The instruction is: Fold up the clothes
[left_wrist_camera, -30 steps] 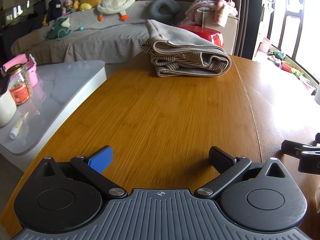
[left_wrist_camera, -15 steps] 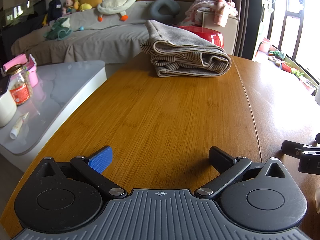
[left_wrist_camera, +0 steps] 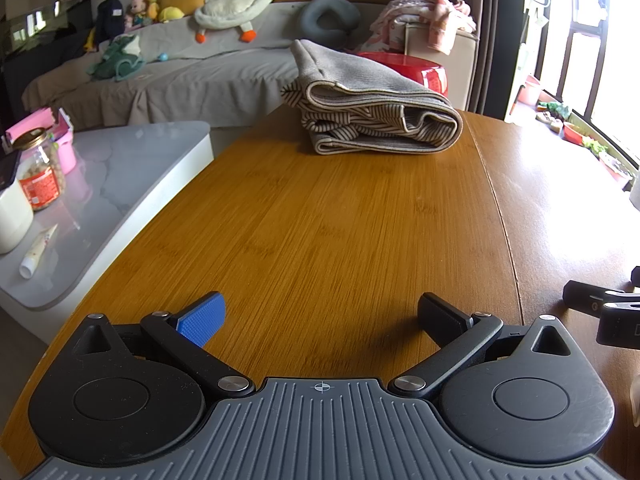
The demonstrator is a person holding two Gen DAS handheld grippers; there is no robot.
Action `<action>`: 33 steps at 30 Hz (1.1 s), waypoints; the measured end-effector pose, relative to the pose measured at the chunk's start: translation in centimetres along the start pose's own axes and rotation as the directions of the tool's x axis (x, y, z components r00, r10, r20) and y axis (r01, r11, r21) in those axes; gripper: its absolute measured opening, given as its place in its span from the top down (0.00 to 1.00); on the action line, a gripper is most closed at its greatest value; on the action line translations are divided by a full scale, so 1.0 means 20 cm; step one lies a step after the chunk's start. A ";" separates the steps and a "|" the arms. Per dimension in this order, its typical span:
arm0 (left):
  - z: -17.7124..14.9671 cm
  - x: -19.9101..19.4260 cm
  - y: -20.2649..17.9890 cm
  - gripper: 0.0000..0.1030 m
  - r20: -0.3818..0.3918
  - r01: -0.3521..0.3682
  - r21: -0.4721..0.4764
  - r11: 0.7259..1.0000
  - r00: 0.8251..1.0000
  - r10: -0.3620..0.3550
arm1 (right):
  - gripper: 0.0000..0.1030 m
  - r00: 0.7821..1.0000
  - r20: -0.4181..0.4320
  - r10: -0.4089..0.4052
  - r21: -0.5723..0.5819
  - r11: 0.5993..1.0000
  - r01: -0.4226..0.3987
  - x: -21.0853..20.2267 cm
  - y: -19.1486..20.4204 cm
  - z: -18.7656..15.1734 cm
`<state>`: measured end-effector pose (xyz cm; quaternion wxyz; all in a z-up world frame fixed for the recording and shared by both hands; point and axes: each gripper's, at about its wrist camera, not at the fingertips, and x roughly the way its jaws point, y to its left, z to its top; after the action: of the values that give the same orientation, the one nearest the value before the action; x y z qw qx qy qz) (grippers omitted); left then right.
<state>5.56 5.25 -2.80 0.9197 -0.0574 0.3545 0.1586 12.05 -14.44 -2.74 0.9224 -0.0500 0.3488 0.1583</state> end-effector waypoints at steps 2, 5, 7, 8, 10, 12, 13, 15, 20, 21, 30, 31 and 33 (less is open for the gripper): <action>0.00 0.00 0.00 0.00 0.000 0.000 0.000 1.000 1.000 0.000 | 0.00 1.000 0.000 0.000 0.000 1.000 0.000 0.00 0.00 0.00; 0.00 0.00 0.00 0.00 0.000 0.000 0.000 1.000 1.000 0.000 | 0.00 1.000 0.000 0.000 0.000 1.000 0.000 0.00 0.00 0.00; 0.00 0.00 0.00 0.00 0.000 0.000 0.000 1.000 1.000 0.000 | 0.00 1.000 0.000 0.000 0.000 1.000 0.000 0.00 0.00 0.00; 0.00 0.00 0.00 0.00 0.000 0.000 0.000 1.000 1.000 0.000 | 0.00 1.000 0.000 0.000 0.000 1.000 0.000 0.00 0.00 0.00; 0.00 0.00 0.00 0.00 0.000 0.001 0.000 1.000 1.000 -0.001 | 0.00 1.000 0.000 0.000 0.000 1.000 0.000 0.00 0.00 0.00; 0.00 0.00 0.00 0.00 0.000 0.001 0.000 1.000 1.000 -0.001 | 0.00 1.000 0.000 0.000 0.000 1.000 0.000 0.00 0.00 0.00; 0.00 0.00 0.00 0.00 0.000 0.001 0.000 1.000 1.000 -0.001 | 0.00 1.000 0.000 -0.001 -0.001 1.000 0.001 0.00 0.00 0.00; 0.00 0.00 0.00 0.00 0.000 0.002 0.000 1.000 1.000 -0.002 | 0.00 1.000 -0.001 -0.003 -0.003 1.000 0.003 0.00 0.00 0.00; 0.00 -0.01 0.00 0.00 -0.001 0.006 -0.002 1.000 1.000 -0.006 | 0.00 1.000 0.000 -0.001 -0.008 1.000 0.001 0.00 0.00 0.00; 0.00 -0.01 0.01 0.00 -0.001 0.006 -0.004 1.000 1.000 -0.006 | 0.00 1.000 0.001 -0.001 -0.009 1.000 0.001 0.00 0.00 0.00; 0.00 -0.01 0.02 0.00 0.006 0.022 -0.022 1.000 1.000 -0.022 | 0.00 1.000 -0.001 -0.010 -0.005 1.000 0.010 0.00 -0.01 0.00; 0.00 -0.01 0.03 0.00 0.007 0.024 -0.024 0.999 1.000 -0.023 | 0.00 1.000 -0.001 -0.011 -0.004 1.000 0.011 0.00 -0.01 0.00; 0.00 -0.01 0.03 0.00 0.009 0.029 -0.027 0.999 1.000 -0.029 | 0.00 1.000 -0.003 -0.012 -0.005 1.000 0.012 0.00 0.00 0.00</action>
<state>5.32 5.77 -2.67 0.9225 -0.0743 0.3476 0.1503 11.99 -14.55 -2.70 0.9226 -0.0546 0.3496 0.1538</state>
